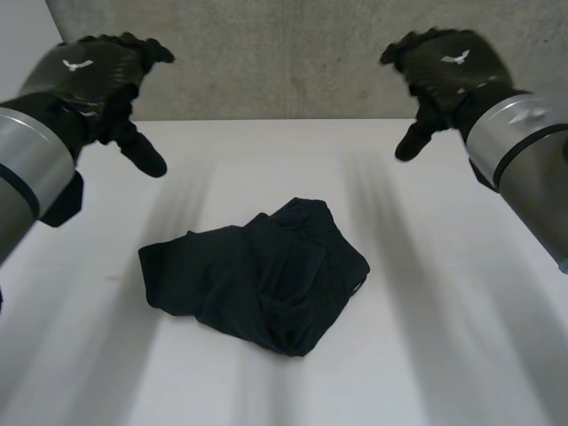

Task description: Fold the shorts.

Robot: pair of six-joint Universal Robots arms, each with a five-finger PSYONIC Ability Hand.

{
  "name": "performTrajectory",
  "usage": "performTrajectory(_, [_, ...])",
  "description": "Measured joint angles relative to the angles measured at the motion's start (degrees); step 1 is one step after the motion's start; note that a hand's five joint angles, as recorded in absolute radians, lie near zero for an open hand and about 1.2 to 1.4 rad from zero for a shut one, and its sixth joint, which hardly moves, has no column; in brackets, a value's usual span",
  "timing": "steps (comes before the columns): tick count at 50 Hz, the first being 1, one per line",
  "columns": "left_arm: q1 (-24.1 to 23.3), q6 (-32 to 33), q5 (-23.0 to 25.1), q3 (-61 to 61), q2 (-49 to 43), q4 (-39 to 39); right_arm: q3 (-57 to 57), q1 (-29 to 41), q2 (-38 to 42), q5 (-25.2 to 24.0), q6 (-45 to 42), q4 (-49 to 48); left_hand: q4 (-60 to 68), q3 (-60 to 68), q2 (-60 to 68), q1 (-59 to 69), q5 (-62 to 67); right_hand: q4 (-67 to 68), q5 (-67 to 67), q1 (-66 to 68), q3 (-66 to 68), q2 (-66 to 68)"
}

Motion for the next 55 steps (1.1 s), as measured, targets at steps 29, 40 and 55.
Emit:
performTrajectory(29, [-14.48, 24.40, -3.63, -12.83, -22.44, 15.32, -13.88, 0.95, 38.34, -17.67, -11.53, 2.92, 35.94, 35.68, 36.10, 37.11, 35.14, 7.15, 6.88, 6.46, 8.57, 7.61])
performTrajectory(40, [-10.55, 24.07, -4.20, -8.98, -22.38, 19.54, -15.46, 2.17, 34.40, -17.55, -8.66, 0.97, 56.01, 55.35, 55.41, 53.37, 52.70, 54.25, 50.86, 41.52, 54.63, 53.94])
performTrajectory(55, [-7.99, 11.82, -14.85, 3.32, -15.12, 26.80, -11.84, 1.47, 12.16, -8.20, 14.39, -15.93, 56.05, 55.69, 55.87, 53.37, 52.70, 54.26, 50.87, 42.86, 55.24, 53.94])
